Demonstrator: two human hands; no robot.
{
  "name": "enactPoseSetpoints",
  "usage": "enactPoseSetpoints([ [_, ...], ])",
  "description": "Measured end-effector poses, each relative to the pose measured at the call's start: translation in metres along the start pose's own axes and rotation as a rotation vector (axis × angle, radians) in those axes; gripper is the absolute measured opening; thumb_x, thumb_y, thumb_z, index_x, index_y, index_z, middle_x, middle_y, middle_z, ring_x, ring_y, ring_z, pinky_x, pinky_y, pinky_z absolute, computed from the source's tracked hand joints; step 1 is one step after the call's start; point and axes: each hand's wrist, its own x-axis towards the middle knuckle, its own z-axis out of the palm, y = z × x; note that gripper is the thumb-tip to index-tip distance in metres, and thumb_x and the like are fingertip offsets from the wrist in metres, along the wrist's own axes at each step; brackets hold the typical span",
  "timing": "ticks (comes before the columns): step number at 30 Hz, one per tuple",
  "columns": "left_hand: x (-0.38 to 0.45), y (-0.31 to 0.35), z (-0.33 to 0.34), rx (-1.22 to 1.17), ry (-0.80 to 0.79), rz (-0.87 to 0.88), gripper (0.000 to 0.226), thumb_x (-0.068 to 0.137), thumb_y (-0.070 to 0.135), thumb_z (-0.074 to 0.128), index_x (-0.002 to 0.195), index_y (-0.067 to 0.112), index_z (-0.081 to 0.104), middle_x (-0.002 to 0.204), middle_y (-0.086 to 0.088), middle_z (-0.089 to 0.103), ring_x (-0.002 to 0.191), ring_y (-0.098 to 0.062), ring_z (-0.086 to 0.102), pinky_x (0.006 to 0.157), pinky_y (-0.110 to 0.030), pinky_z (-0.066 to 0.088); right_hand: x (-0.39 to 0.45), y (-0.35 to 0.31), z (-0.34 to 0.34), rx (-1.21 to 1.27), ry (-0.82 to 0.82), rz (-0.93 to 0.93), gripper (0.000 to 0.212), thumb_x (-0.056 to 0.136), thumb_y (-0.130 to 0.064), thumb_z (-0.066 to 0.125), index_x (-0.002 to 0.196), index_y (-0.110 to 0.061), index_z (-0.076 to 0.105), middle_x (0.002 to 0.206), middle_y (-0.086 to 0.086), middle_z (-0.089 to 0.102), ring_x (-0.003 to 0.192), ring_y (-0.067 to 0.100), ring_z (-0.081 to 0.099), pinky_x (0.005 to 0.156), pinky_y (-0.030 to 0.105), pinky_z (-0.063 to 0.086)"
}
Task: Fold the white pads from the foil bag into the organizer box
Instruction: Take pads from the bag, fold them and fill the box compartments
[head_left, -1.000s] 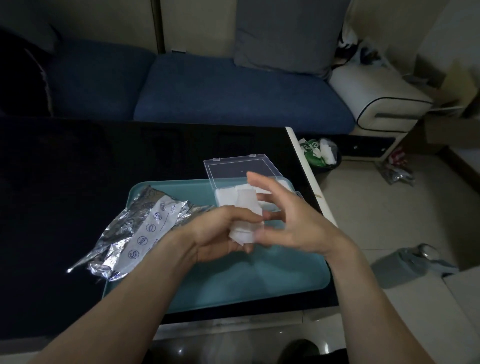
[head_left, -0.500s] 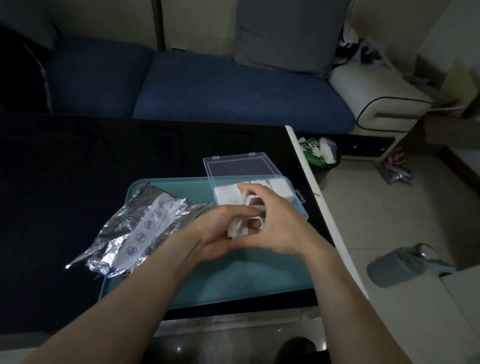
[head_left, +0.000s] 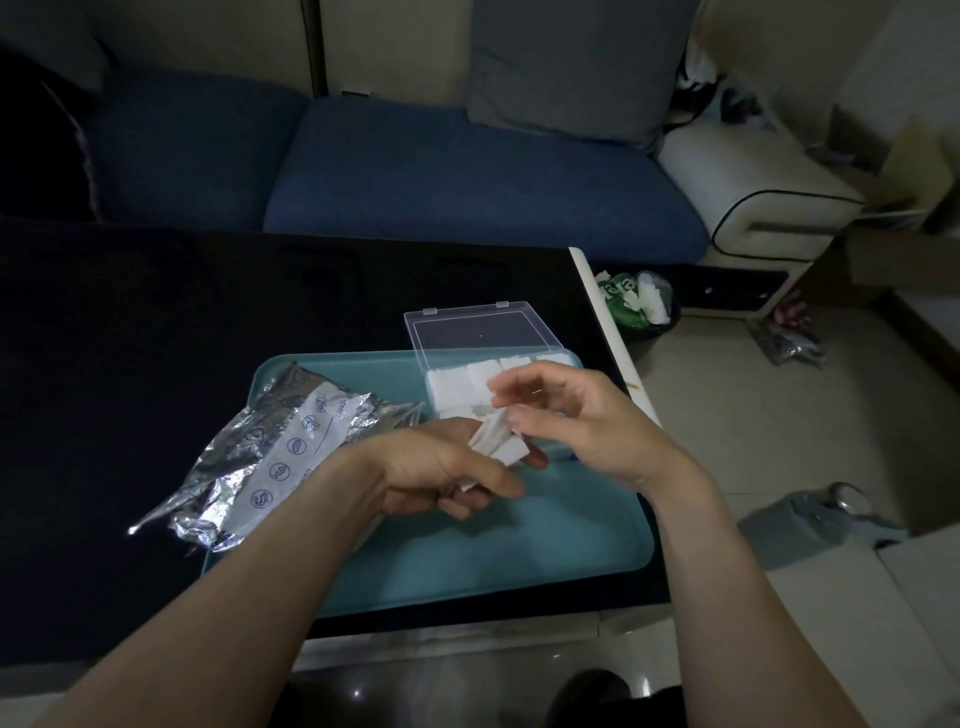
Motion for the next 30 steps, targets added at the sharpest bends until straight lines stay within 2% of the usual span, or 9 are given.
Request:
enactPoseSetpoints([
  [2, -0.002, 0.0, 0.002, 0.017, -0.035, -0.012, 0.045, 0.077, 0.003, 0.065, 0.121, 0.004, 0.058, 0.061, 0.003, 0.042, 0.048, -0.008, 0.03, 0.044, -0.02, 0.021, 0.0, -0.001, 0.003, -0.021, 0.012, -0.021, 0.007, 0.093, -0.009, 0.07, 0.1, -0.007, 0.071, 0.086, 0.014, 0.07, 0.062, 0.033, 0.058, 0.065, 0.027, 0.052],
  [6, -0.003, 0.0, 0.0, 0.016, -0.034, -0.016, 0.046, 0.076, 0.005, 0.067, 0.121, 0.009, 0.061, 0.058, 0.003, 0.036, 0.049, -0.009, 0.026, 0.048, -0.024, 0.016, 0.002, -0.004, 0.003, -0.031, 0.138, -0.042, 0.006, 0.095, -0.008, 0.066, 0.094, -0.011, 0.07, 0.084, -0.003, 0.071, 0.079, 0.014, 0.066, 0.077, 0.028, 0.056],
  [11, 0.001, 0.003, 0.0, -0.226, -0.003, 0.084, 0.051, 0.069, 0.009, 0.072, 0.119, 0.007, 0.061, 0.068, -0.002, 0.038, 0.052, -0.01, 0.027, 0.046, -0.022, 0.02, 0.005, -0.007, -0.005, 0.244, 0.517, -0.056, 0.005, 0.094, -0.013, 0.066, 0.093, -0.016, 0.071, 0.079, -0.005, 0.069, 0.075, 0.01, 0.061, 0.069, 0.029, 0.053],
  [14, 0.001, 0.008, -0.001, -0.401, 0.004, 0.153, 0.039, 0.073, 0.009, 0.062, 0.112, 0.003, 0.06, 0.079, -0.009, 0.054, 0.059, -0.017, 0.043, 0.048, -0.023, 0.031, 0.001, -0.01, -0.011, 0.382, 0.466, -0.024, 0.009, 0.084, -0.022, 0.076, 0.091, -0.017, 0.074, 0.085, 0.005, 0.069, 0.08, 0.019, 0.06, 0.071, 0.033, 0.049],
  [18, -0.001, 0.01, -0.001, -0.55, -0.064, 0.197, 0.042, 0.086, 0.025, 0.05, 0.116, 0.0, 0.063, 0.101, -0.028, 0.062, 0.078, -0.035, 0.064, 0.058, -0.031, 0.052, -0.001, -0.012, 0.002, 0.128, 0.283, -0.025, 0.007, 0.086, -0.016, 0.075, 0.092, -0.017, 0.074, 0.082, -0.004, 0.075, 0.079, 0.009, 0.069, 0.071, 0.022, 0.053],
  [21, 0.001, 0.012, 0.0, -0.577, -0.101, 0.186, 0.053, 0.089, 0.043, 0.054, 0.122, 0.002, 0.062, 0.101, -0.025, 0.063, 0.081, -0.033, 0.068, 0.067, -0.037, 0.058, 0.004, -0.008, 0.021, -0.136, 0.362, -0.046, 0.007, 0.09, -0.016, 0.073, 0.096, -0.019, 0.077, 0.088, -0.007, 0.074, 0.083, 0.002, 0.068, 0.071, 0.016, 0.051],
  [24, 0.005, 0.011, 0.003, -0.526, 0.052, 0.149, 0.036, 0.09, 0.037, 0.059, 0.109, 0.007, 0.063, 0.09, -0.015, 0.059, 0.073, -0.023, 0.061, 0.063, -0.034, 0.058, 0.005, -0.007, 0.029, -0.33, 0.289, -0.043, 0.037, 0.091, -0.01, 0.069, 0.123, -0.029, 0.069, 0.119, -0.012, 0.063, 0.108, -0.001, 0.057, 0.085, 0.017, 0.047],
  [28, 0.012, 0.005, 0.003, -0.556, 0.177, 0.127, 0.018, 0.089, 0.012, 0.062, 0.103, 0.007, 0.053, 0.081, -0.01, 0.054, 0.065, -0.019, 0.059, 0.057, -0.03, 0.054, -0.002, -0.011, 0.023, -0.305, -0.042, 0.054, 0.099, 0.077, -0.013, 0.084, 0.152, -0.044, 0.028, 0.151, -0.017, 0.038, 0.124, -0.014, 0.045, 0.09, 0.008, 0.044],
  [30, 0.013, 0.005, 0.002, -0.6, 0.142, 0.152, 0.027, 0.086, 0.009, 0.061, 0.111, 0.008, 0.051, 0.092, -0.014, 0.058, 0.077, -0.023, 0.062, 0.067, -0.032, 0.057, -0.001, -0.006, 0.029, -0.392, -0.089, 0.082, 0.117, 0.064, -0.023, 0.093, 0.152, -0.05, 0.021, 0.15, -0.019, 0.037, 0.126, 0.0, 0.051, 0.095, 0.022, 0.052],
])
